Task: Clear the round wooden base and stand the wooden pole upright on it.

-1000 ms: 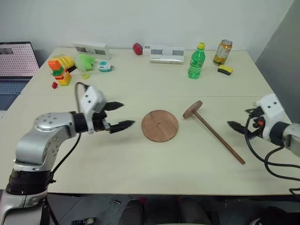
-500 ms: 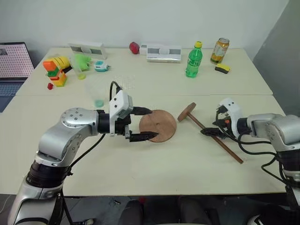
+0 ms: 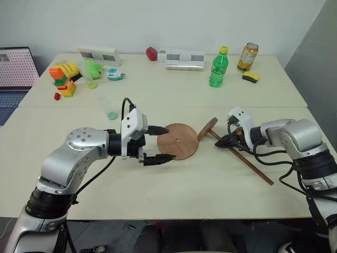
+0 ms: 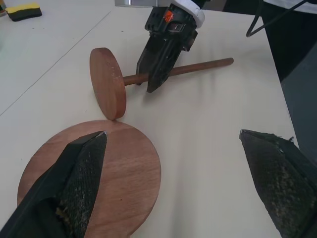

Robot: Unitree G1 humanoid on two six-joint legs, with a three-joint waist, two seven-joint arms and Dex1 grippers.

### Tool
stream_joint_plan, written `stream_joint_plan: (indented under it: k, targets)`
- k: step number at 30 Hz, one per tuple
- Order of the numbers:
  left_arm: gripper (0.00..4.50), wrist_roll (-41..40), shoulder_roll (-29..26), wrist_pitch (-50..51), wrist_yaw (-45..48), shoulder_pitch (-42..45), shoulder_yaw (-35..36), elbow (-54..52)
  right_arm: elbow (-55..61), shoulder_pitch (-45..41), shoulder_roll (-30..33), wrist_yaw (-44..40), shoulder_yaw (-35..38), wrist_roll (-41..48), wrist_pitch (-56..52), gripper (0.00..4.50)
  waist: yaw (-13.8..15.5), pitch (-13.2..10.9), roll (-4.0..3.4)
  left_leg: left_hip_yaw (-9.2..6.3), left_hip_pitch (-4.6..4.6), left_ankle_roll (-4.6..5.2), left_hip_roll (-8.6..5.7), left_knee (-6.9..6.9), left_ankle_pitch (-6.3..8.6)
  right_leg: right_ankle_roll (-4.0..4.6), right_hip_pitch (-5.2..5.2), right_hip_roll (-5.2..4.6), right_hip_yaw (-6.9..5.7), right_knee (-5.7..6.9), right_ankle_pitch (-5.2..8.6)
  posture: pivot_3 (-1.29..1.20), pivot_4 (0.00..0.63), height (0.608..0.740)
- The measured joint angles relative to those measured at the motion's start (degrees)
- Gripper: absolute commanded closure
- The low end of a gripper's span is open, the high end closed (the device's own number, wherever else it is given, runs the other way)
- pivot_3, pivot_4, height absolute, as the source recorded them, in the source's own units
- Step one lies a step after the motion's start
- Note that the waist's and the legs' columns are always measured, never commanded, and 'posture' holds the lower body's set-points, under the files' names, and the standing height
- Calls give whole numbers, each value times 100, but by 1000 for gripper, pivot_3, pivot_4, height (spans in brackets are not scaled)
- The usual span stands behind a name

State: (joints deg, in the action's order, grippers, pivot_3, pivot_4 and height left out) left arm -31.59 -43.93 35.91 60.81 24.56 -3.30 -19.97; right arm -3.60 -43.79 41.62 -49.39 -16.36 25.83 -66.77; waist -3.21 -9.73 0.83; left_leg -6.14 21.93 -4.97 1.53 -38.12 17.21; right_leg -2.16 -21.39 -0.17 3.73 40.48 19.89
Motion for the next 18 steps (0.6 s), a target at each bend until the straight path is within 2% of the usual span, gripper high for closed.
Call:
stream_joint_plan:
  k: [1, 2, 7, 10, 15, 18]
  targets:
    - [0, -1, -33, 0, 16, -17, 1, -2, 0, 0, 5, -58, -11, -1, -4, 4183, -3, 0, 0, 0, 0, 0, 0, 0, 0, 0, 0, 0, 0, 0, 0, 0, 150, 740]
    - [0, -1, -41, 0, 22, -19, 1, -2, 0, -1, 10, -73, -12, 0, -4, 4287, -4, 0, 0, 0, 0, 0, 0, 0, 0, 0, 0, 0, 0, 0, 0, 0, 150, 740]
    - [0, -99, -87, -19, 145, -23, 133, 19, -8, -100, -49, -103, 135, 58, -179, 4288, -3, -1, -1, 0, 0, 0, 0, 0, 0, 0, -2, 0, 0, 2, 0, 0, 150, 740]
    - [0, -155, -60, -187, 117, -188, 408, 65, 71, -199, -454, 164, 801, 205, -42, 4288, -22, -1, -1, 1, -3, 0, 4, 5, 0, 0, -3, 1, 1, 3, 0, 0, 150, 740]
    - [0, -264, 210, -487, -175, -1590, 1052, -96, 931, -432, -2137, 1580, 2392, 637, 390, 4288, -140, -1, -3, 4, 1, -7, 13, 13, -4, 0, -17, 1, 10, 19, 0, 0, 150, 740]
    - [0, -438, 532, -521, -468, -2602, 1478, -385, 1319, -472, -2947, 2177, 2496, 603, 1183, 4288, -160, -2, -4, 2, 6, -3, 11, 14, -1, 0, -30, -11, 12, 26, 0, 0, 150, 740]
